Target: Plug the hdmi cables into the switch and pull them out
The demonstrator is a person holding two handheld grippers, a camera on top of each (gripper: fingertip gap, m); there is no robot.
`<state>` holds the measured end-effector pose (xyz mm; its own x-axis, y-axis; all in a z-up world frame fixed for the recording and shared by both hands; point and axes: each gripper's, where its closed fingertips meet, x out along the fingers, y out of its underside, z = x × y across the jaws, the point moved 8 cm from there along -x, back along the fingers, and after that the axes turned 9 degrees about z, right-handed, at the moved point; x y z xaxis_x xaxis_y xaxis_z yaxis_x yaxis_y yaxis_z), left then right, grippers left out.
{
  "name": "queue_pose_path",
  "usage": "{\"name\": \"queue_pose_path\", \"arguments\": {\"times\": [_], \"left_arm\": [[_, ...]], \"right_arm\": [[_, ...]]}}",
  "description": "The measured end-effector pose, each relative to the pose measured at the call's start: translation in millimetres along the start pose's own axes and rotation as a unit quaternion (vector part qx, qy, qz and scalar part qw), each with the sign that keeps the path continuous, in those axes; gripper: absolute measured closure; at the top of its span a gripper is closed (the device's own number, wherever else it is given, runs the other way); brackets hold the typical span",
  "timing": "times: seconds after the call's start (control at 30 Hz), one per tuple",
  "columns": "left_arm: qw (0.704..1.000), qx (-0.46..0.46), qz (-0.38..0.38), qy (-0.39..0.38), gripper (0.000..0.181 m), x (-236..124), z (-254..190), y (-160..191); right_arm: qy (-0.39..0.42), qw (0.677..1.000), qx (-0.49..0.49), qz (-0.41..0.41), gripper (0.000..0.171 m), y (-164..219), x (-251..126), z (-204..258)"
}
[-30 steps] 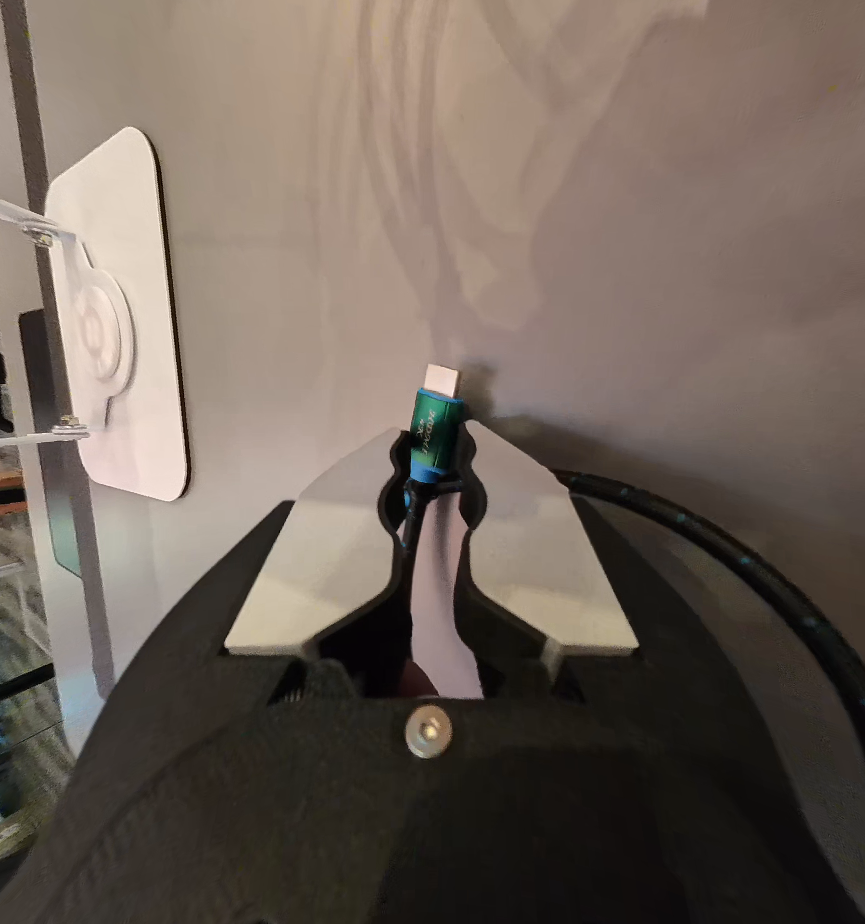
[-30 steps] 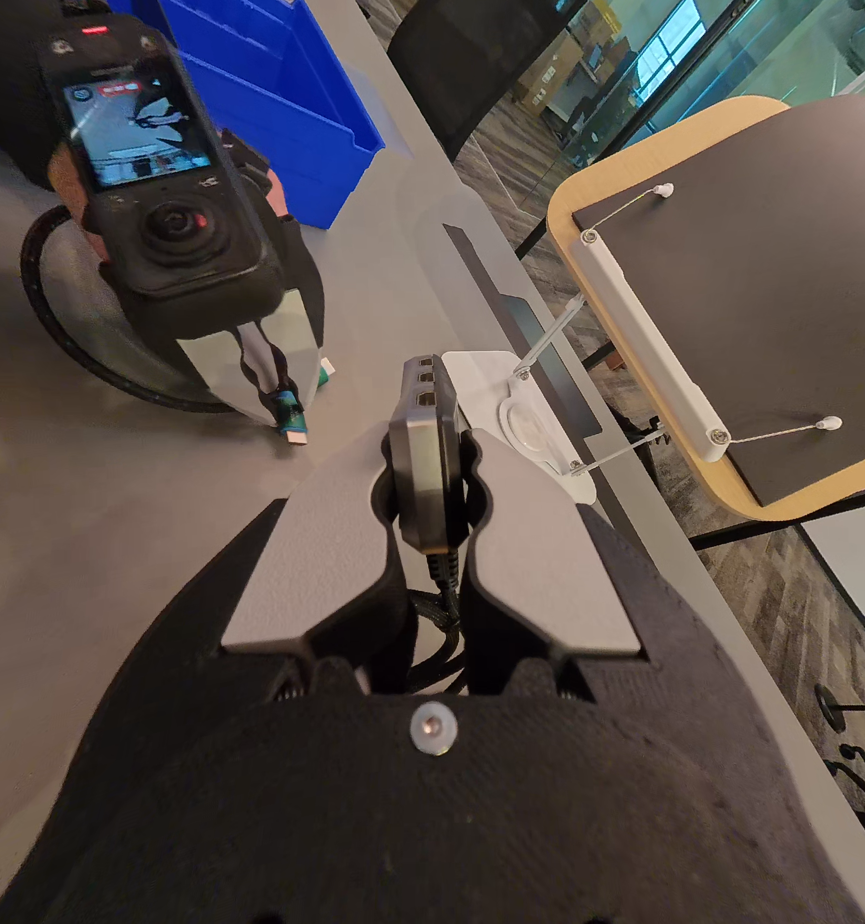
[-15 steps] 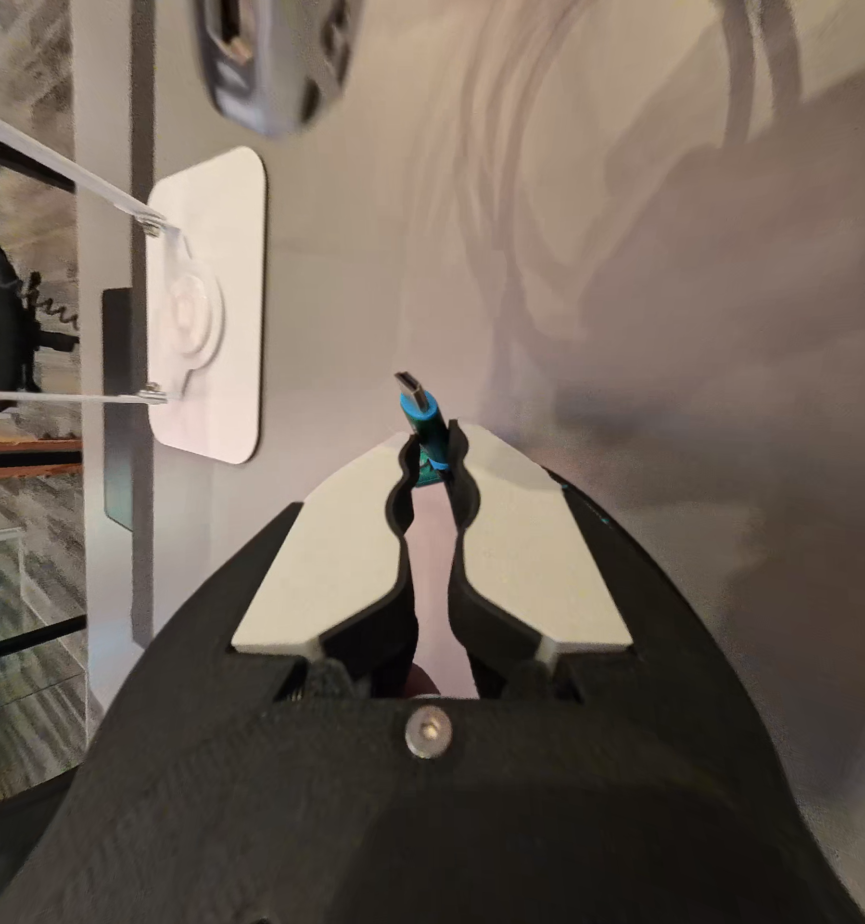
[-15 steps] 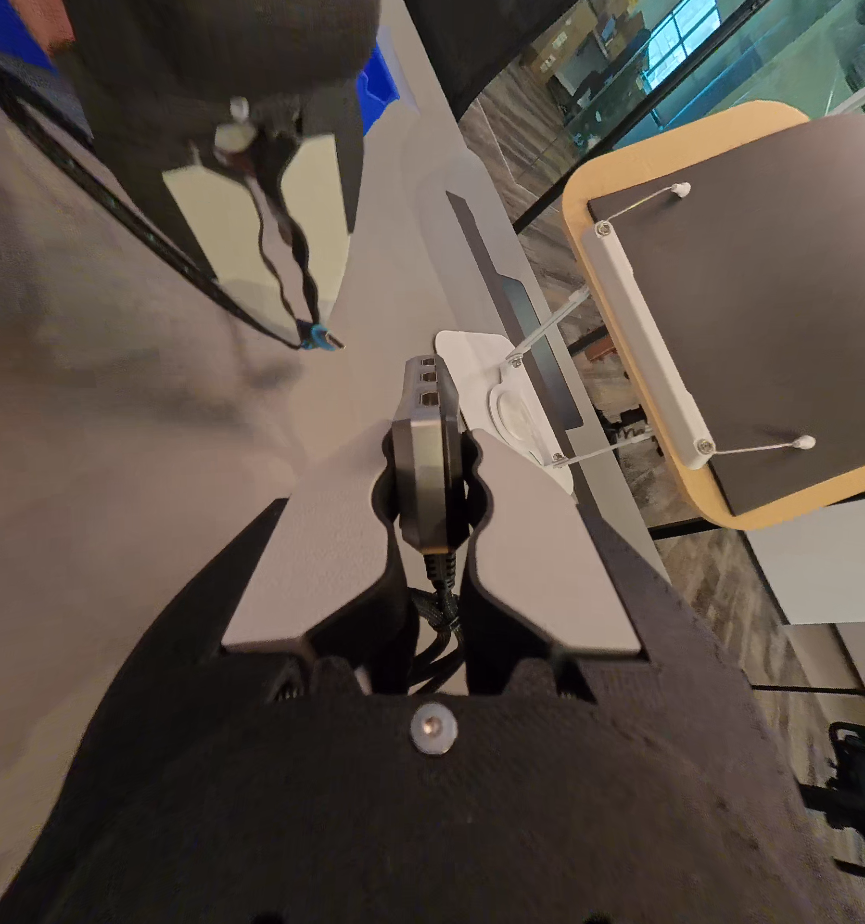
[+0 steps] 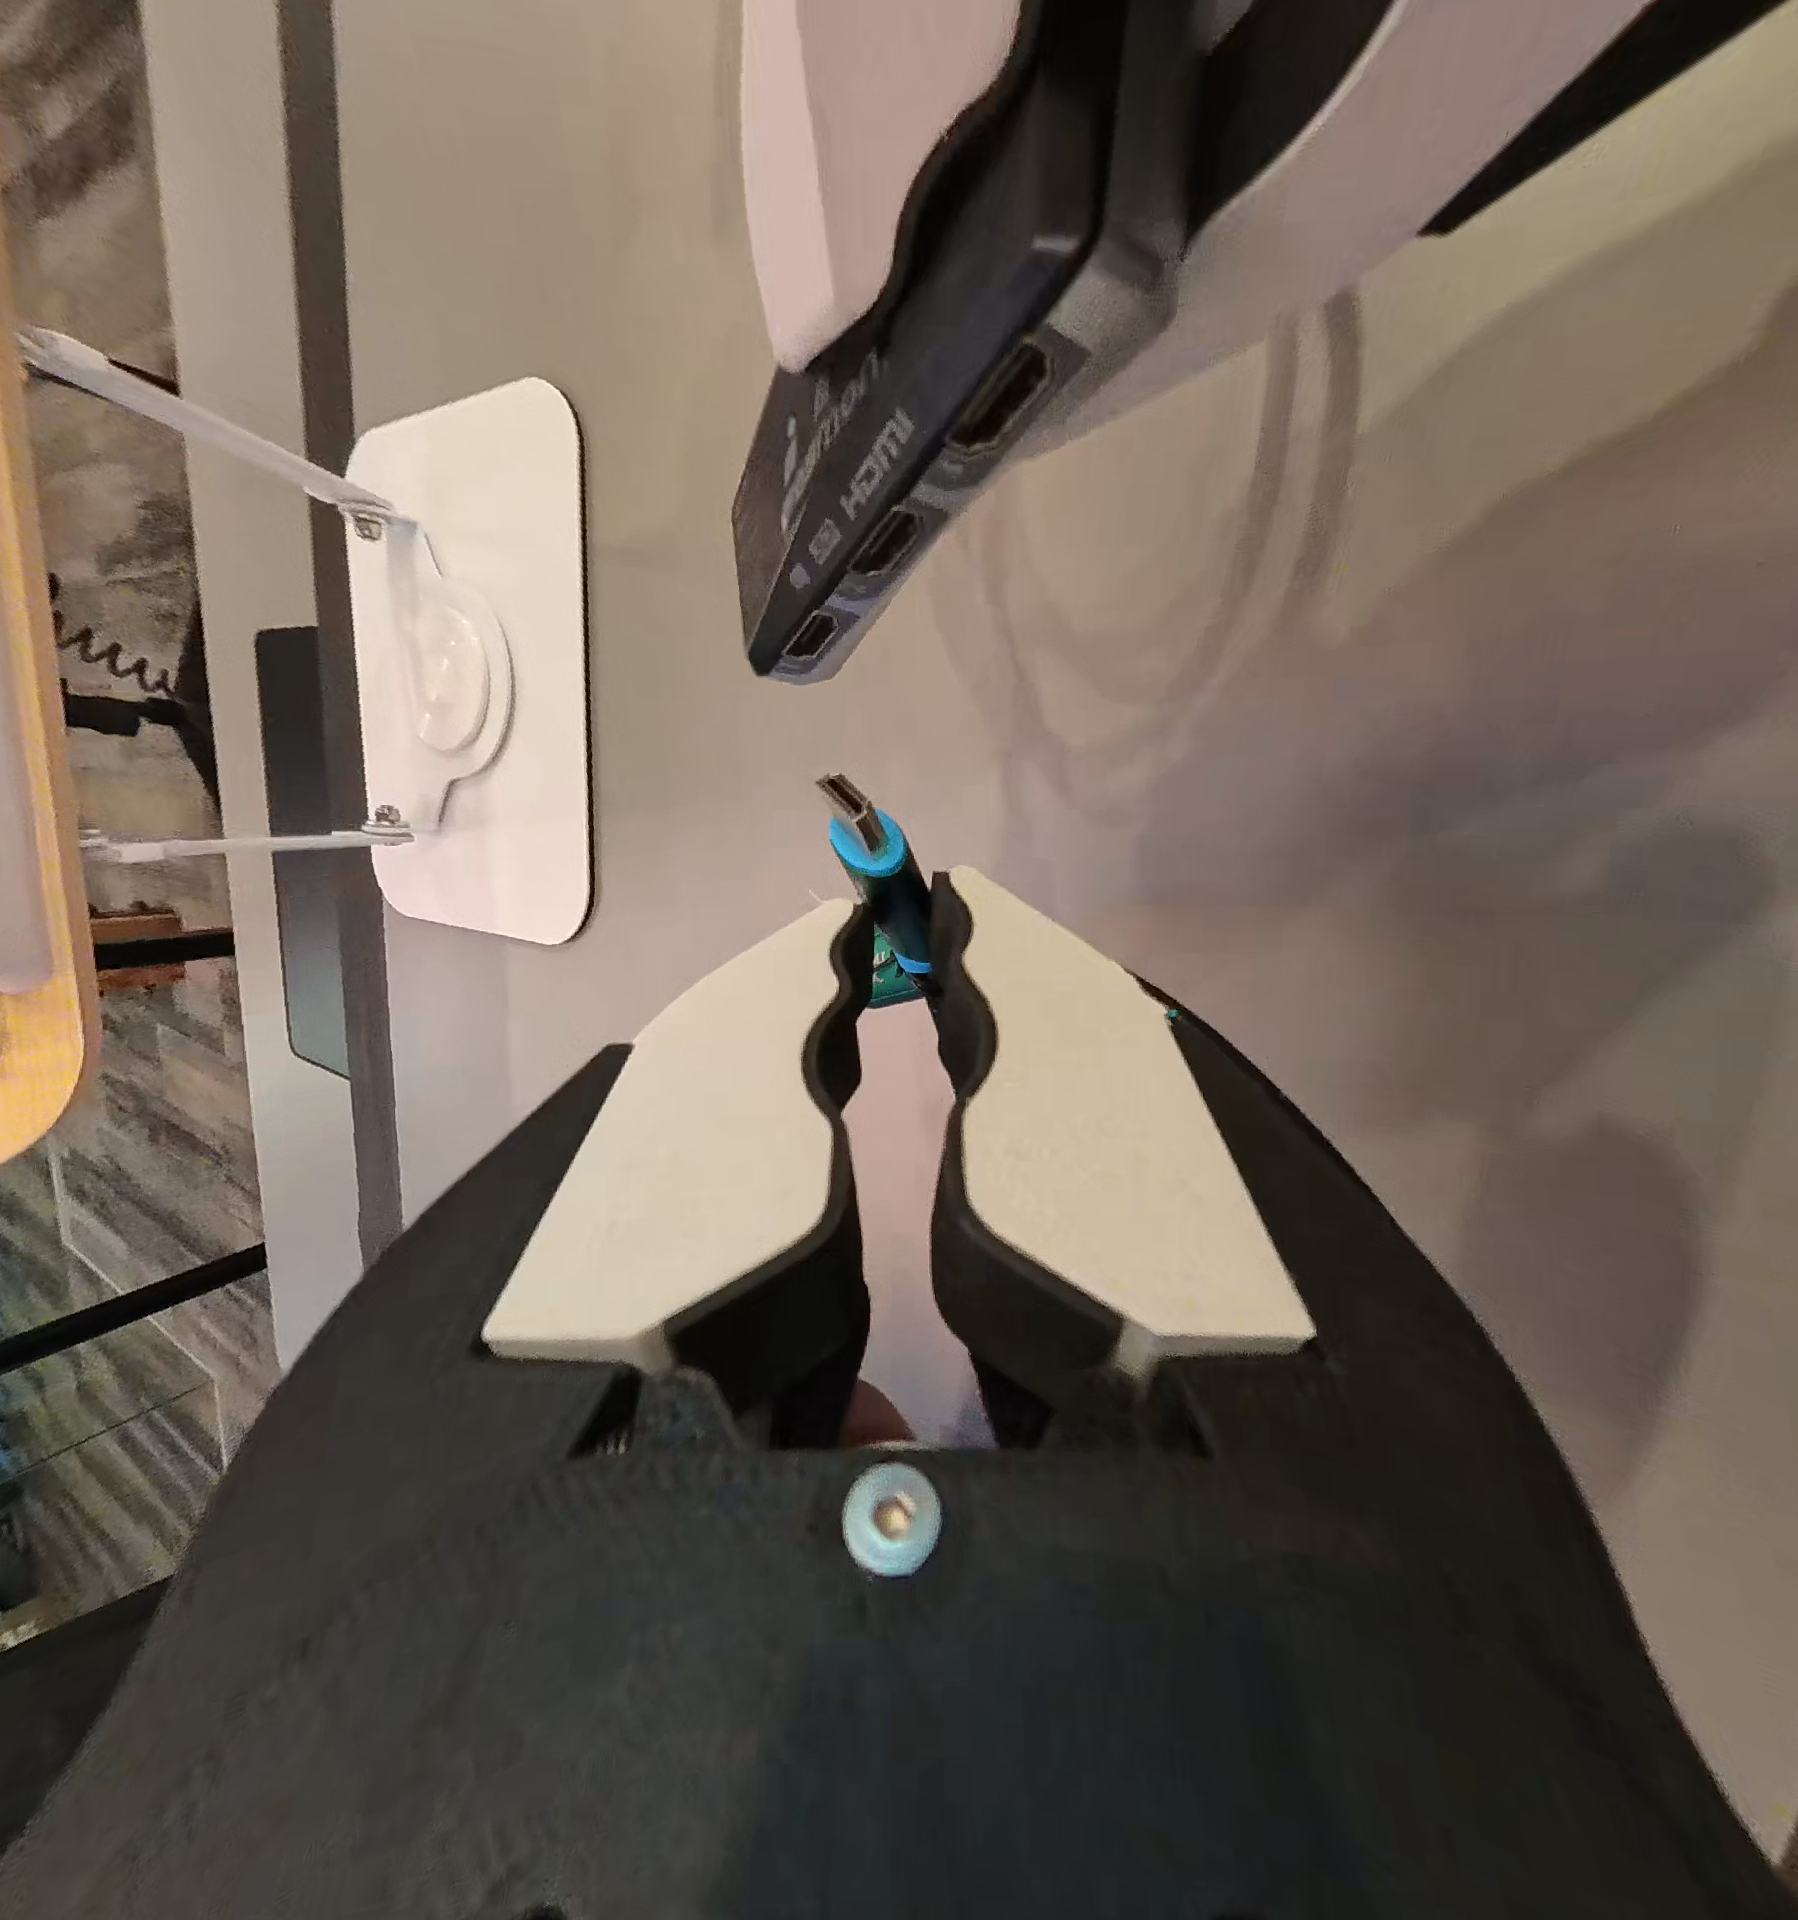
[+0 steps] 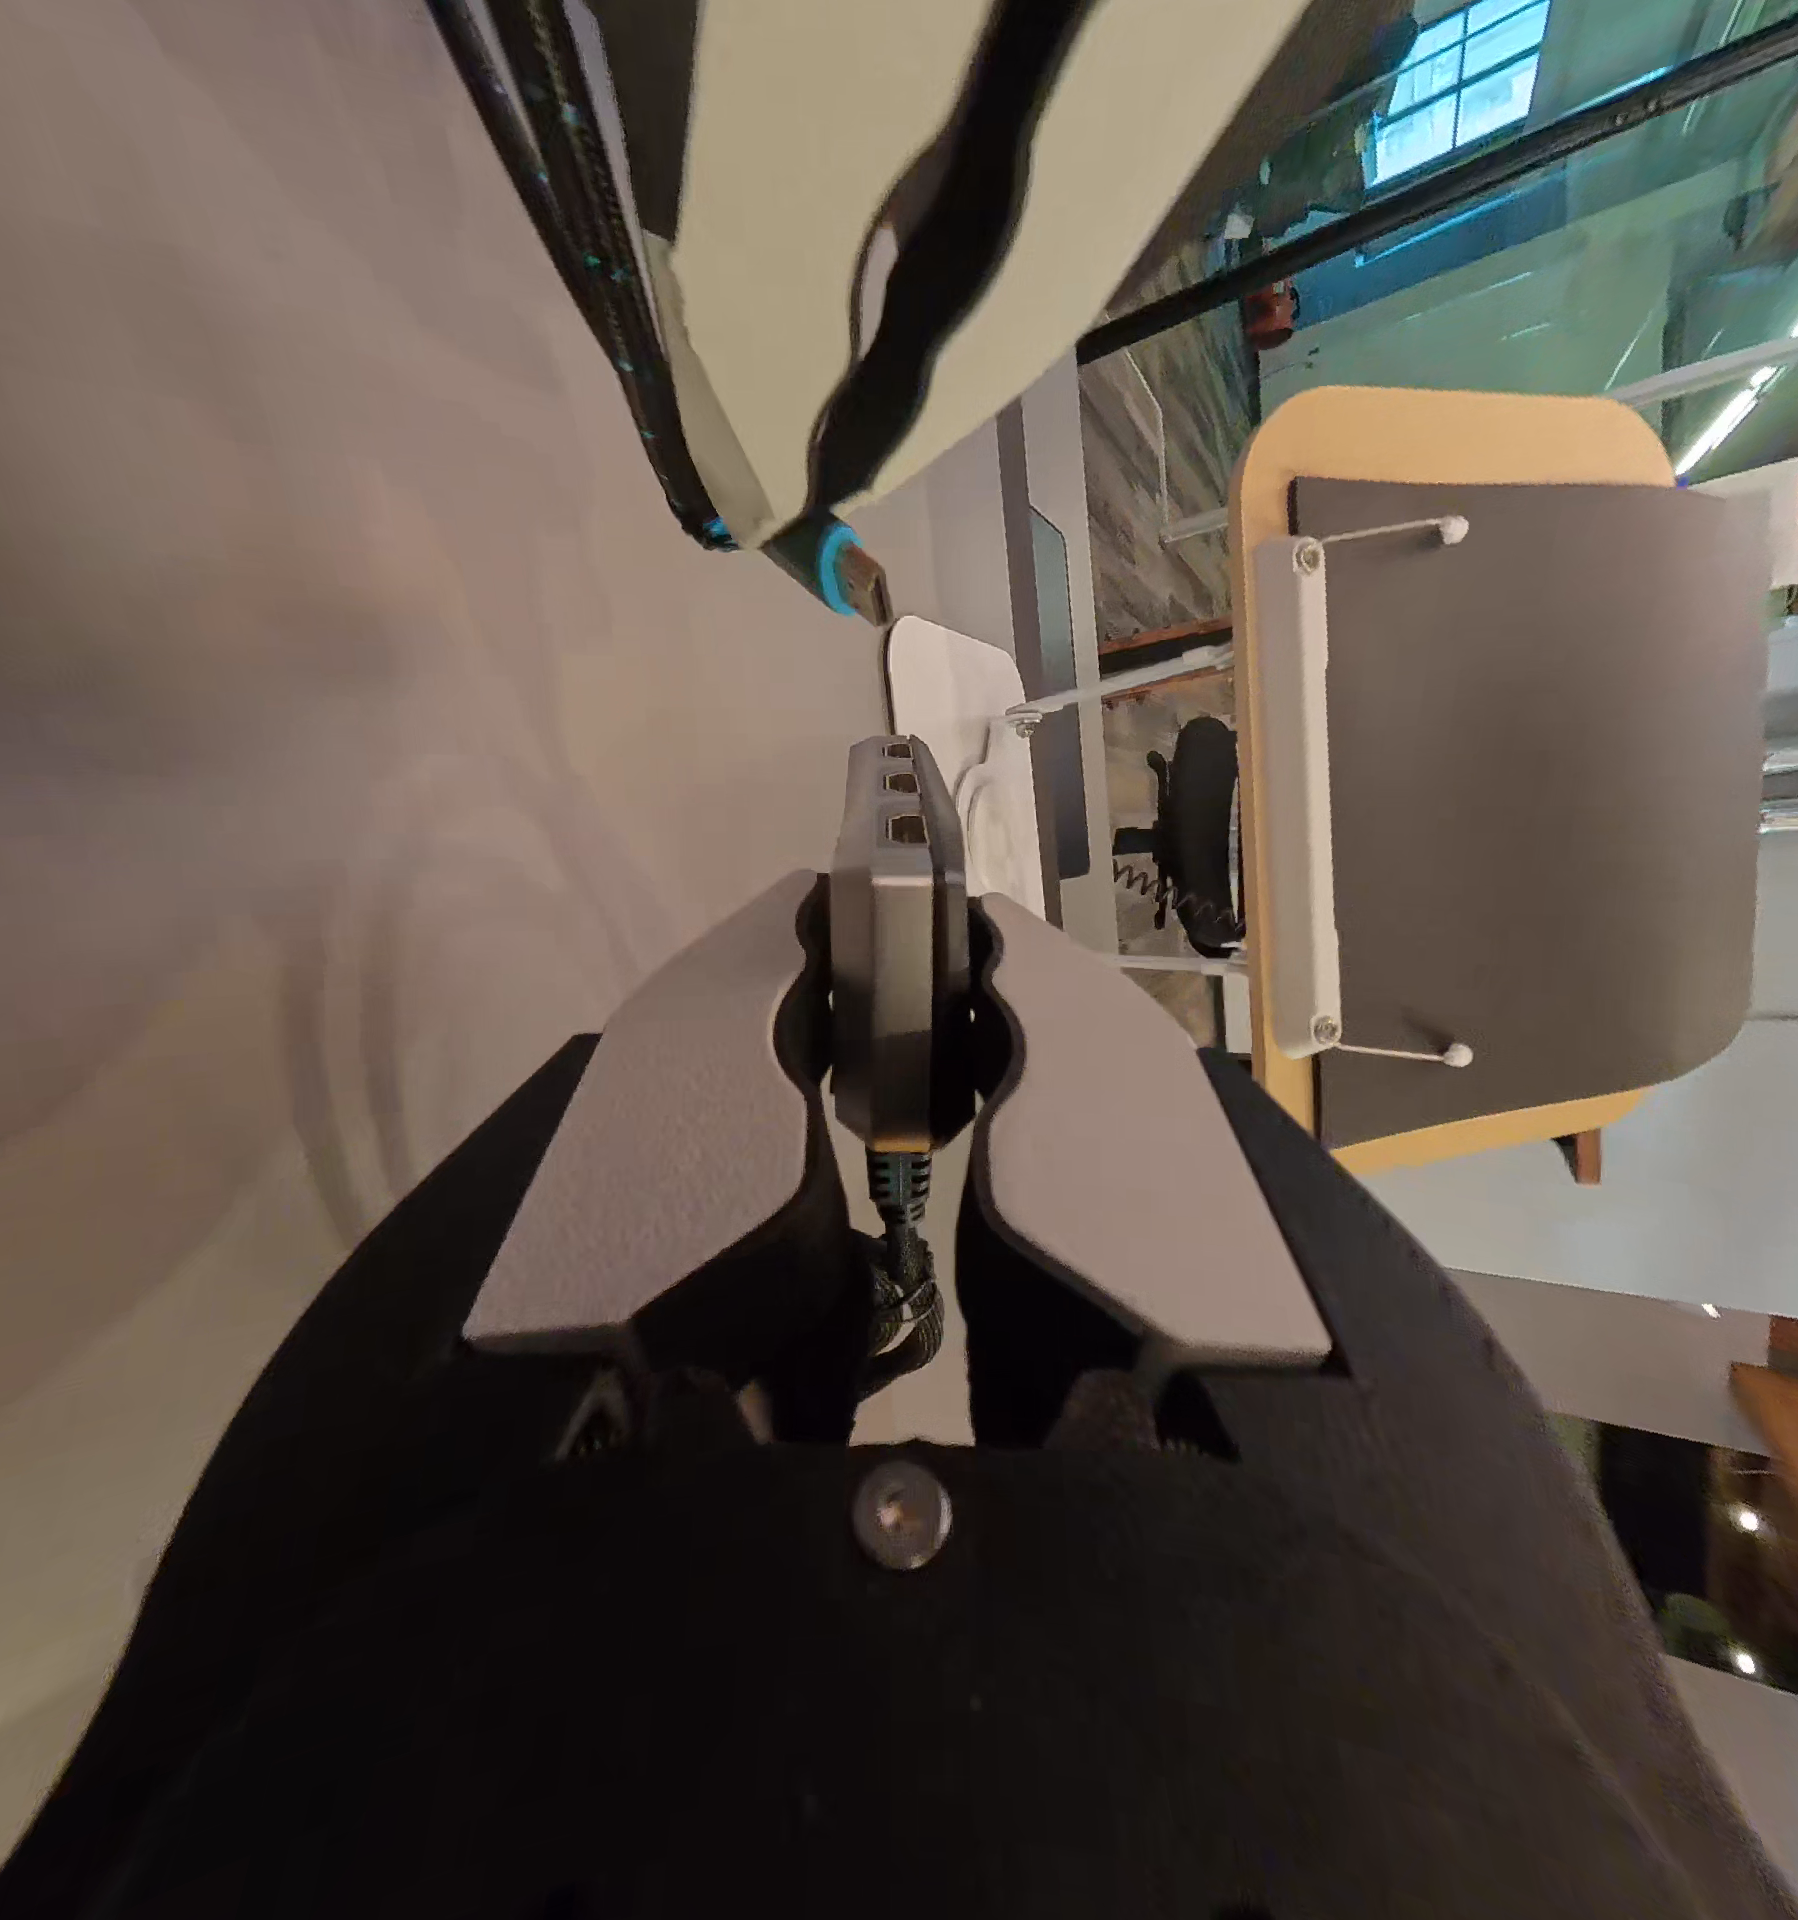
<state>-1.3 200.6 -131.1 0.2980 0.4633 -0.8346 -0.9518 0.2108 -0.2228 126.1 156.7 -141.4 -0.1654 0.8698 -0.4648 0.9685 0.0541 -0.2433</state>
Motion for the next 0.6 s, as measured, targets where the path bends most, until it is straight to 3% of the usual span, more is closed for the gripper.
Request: {"name": "queue_pose_path", "arguments": {"times": [0.03,0.6], "left_arm": [[1.000,0.001,0.006,0.009,0.171,1,0,1],[0.988,0.085,0.114,0.054,0.171,10,-8,-19]], "right_arm": [[0.001,1.000,-0.007,0.002,0.151,-2,0,1],[-0.014,0.998,-0.051,0.021,0.150,-15,10,17]]}}
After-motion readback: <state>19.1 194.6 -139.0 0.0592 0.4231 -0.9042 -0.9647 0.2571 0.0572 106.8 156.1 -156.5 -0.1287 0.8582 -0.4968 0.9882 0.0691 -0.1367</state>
